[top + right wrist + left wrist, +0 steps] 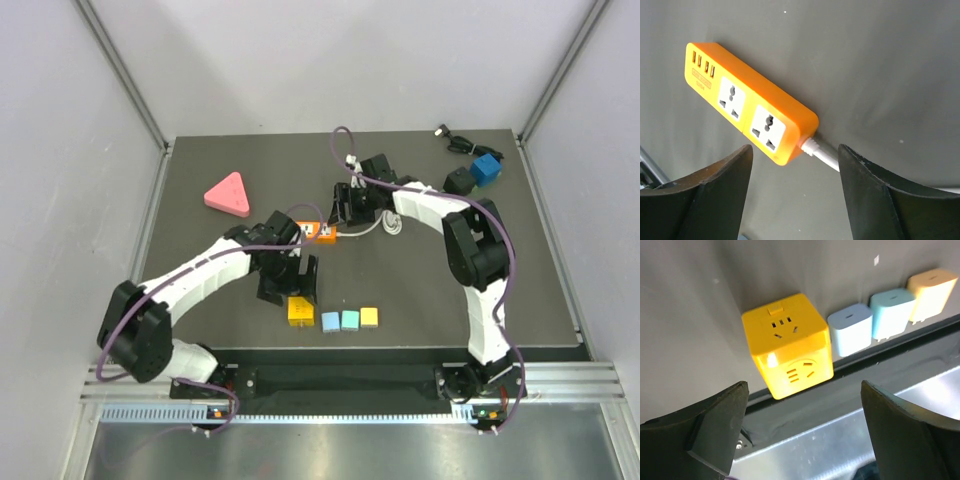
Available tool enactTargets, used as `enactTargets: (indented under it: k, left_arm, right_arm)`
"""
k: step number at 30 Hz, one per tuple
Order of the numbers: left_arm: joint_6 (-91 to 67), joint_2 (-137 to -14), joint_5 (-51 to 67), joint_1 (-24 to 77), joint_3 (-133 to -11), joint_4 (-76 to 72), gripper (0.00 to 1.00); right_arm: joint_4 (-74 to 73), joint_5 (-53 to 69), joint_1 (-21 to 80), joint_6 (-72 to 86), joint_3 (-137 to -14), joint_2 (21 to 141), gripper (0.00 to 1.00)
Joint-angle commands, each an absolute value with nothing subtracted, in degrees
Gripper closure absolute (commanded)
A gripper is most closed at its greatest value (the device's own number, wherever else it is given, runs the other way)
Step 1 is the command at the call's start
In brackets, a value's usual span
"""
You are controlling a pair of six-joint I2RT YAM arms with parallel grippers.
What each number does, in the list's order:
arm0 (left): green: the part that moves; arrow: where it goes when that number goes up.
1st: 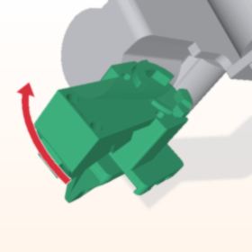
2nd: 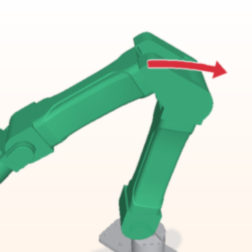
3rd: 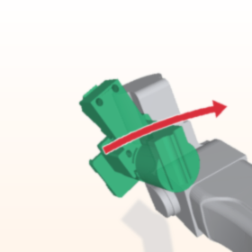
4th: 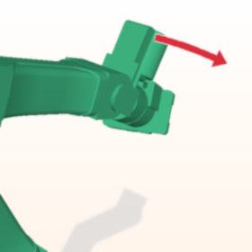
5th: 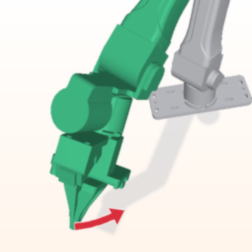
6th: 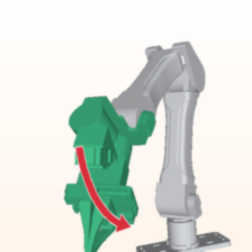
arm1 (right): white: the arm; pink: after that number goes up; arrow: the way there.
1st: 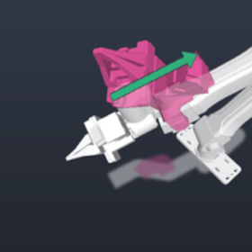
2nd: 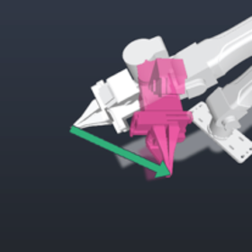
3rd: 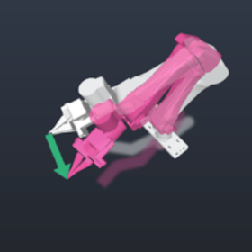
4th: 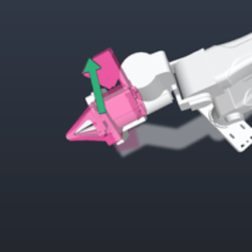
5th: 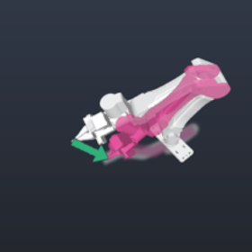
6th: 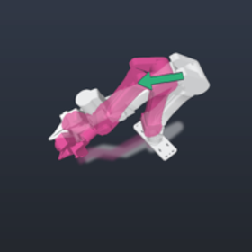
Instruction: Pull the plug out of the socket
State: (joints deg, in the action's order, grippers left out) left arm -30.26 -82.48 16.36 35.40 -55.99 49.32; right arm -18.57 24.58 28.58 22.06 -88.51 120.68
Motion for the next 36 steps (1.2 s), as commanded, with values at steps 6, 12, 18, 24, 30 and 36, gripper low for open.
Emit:
enactTargets:
  k: [6,12,18,24,30,36]
  left_arm:
    - [-28.92,-67.95,6.07,35.33,-58.45,45.62,0.02]
    - [-28.21,-61.0,3.96,35.42,-57.22,39.31,0.05]
    - [-27.86,-56.17,0.53,35.33,-53.97,32.09,0.06]
    - [-25.4,-55.46,-1.14,35.33,-53.96,29.09,0.06]
    - [-23.56,-55.2,-2.63,35.25,-52.47,29.53,0.07]
    - [-21.8,-52.47,-4.74,35.25,-50.8,29.97,0.07]
  right_arm:
    - [-23.99,20.57,27.33,17.93,-92.72,115.4,0.3]
    - [-22.68,19.86,27.86,19.51,-89.04,113.73,0.34]
    - [-21.36,18.98,30.32,21.35,-85.96,114.6,0.47]
    - [-19.25,16.97,33.57,22.76,-85.52,115.92,0.5]
    - [-18.81,13.19,36.56,25.04,-90.17,119.78,0.55]
    - [-19.6,9.85,38.05,28.73,-97.2,126.72,0.6]
